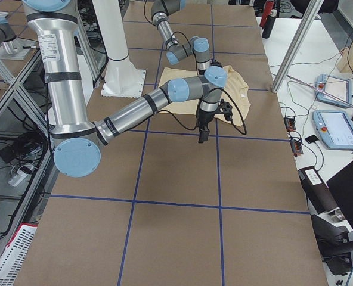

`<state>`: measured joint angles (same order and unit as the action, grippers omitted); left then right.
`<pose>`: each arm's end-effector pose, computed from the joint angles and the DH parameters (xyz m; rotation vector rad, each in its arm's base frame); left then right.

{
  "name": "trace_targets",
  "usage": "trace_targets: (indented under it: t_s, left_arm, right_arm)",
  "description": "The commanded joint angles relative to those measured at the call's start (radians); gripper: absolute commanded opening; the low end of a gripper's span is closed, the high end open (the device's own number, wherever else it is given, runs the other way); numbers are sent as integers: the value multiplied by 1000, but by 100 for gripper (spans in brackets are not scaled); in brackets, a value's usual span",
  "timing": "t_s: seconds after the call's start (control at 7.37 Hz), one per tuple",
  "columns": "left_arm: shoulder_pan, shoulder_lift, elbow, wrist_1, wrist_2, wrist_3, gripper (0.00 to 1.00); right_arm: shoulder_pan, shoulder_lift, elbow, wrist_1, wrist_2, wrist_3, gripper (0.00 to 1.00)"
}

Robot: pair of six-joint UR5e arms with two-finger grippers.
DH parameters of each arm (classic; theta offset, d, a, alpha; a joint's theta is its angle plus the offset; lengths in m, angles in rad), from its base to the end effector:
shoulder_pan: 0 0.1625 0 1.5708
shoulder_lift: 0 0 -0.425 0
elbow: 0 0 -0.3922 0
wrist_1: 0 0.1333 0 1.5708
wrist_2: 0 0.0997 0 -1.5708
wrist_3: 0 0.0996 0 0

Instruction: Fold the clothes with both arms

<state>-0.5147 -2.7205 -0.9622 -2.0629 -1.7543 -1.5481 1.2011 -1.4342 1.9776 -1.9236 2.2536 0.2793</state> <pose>0.6912 -0.5232 0.0987 0.1132 1.0431 -0.3516 -0.1172 -0.4974 0.4377 -0.0435 -0.7041 -0.1517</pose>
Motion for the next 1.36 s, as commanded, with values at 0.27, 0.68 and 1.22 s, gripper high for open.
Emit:
trace_targets:
  t_s: [0.27,0.68,1.22]
  left_arm:
    - [-1,-5,0,6,1,5,62]
    - [-1,-5,0,50,1,3,99]
    - [1,-5,7,73,1,2,95]
  right_arm:
    - [0,1,-6,0,0,3,100]
    - [0,1,-6,0,0,3,100]
    - [0,3,-9,0,-2,3,100]
